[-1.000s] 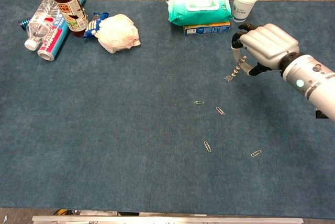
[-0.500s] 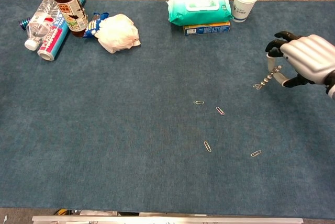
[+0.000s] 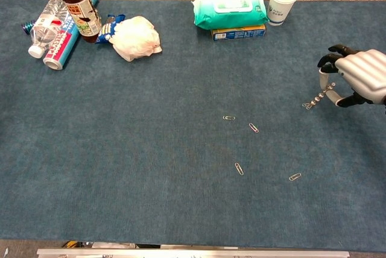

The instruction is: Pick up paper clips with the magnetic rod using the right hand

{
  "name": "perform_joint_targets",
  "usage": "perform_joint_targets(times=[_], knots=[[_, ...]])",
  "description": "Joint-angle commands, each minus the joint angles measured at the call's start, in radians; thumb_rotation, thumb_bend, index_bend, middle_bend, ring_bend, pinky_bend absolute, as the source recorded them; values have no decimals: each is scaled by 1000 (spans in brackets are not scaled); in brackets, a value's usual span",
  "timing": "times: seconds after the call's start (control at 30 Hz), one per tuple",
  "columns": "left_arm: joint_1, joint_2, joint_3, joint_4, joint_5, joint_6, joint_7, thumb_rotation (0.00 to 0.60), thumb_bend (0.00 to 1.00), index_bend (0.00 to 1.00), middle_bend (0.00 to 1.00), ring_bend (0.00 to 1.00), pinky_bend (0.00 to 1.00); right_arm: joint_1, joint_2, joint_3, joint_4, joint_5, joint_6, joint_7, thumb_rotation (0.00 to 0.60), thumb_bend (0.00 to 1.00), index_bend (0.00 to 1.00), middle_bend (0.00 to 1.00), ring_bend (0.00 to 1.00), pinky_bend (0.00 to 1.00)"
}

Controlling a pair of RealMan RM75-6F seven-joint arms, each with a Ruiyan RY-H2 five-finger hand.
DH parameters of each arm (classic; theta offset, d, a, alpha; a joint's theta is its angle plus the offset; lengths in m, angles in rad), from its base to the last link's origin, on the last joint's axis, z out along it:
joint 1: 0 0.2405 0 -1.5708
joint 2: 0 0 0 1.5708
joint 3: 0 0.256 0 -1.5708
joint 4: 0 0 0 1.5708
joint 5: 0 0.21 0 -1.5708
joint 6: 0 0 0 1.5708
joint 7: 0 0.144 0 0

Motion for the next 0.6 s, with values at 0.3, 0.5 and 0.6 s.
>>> perform_joint_targets(times=[0.3,0.5,0.6], knots=[[1,0,1,-1,2,5,-3,600,262,371,328,294,538,-8,5,3,-39,-63,13,-5,600,386,521,264,71,269],[5,3,1,-1,3,12,-11,600,262,371,328,294,538,3,3,8,-97,-94,15,-65,600,386,521,264,71,269],[8,5,1,1,5,16,-20,600,262,371,328,294,539,9,-3,11,-124,-102,8,-100,600,386,520,264,71,269]])
